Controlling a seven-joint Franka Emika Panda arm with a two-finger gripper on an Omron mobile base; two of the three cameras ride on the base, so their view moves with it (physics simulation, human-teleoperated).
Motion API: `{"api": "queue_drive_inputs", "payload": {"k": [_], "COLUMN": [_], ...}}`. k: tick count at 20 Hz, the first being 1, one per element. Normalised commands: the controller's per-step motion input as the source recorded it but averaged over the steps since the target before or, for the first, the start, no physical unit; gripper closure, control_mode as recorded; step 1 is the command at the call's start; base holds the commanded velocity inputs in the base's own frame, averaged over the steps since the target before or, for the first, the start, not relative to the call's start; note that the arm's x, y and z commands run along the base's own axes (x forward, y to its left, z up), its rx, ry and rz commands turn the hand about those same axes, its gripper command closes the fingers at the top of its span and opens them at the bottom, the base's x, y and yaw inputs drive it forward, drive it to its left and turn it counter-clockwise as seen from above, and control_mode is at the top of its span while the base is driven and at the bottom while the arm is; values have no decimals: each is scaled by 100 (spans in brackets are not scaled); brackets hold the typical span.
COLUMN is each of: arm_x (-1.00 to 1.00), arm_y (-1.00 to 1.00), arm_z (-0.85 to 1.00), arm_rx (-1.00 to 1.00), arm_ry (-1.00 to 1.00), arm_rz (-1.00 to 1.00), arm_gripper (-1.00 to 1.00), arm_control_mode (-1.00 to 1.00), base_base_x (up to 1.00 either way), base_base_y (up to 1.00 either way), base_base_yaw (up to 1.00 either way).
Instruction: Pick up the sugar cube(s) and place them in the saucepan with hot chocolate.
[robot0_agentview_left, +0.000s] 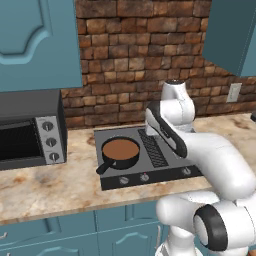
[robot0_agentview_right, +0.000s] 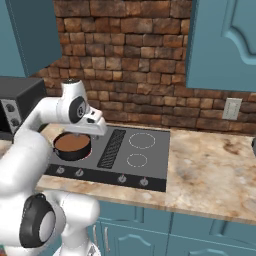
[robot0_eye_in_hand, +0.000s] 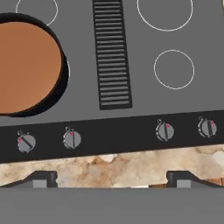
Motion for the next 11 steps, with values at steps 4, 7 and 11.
{"api": "queue_drive_inputs", "payload": {"k": [4, 7, 11], "arm_x": [-100, -63, -6], "arm_y": [-19, -30, -25], "arm_z": [48, 53, 50], "arm_rx": [0, 0, 0], "arm_ry": [-22, -13, -1], "arm_rz": [0, 0, 0], "arm_gripper": [-100, -100, -100], "arm_control_mode": [-100, -100, -100], "base_base_x": [0, 0, 0], "base_base_y": [0, 0, 0], "base_base_yaw": [0, 0, 0]}}
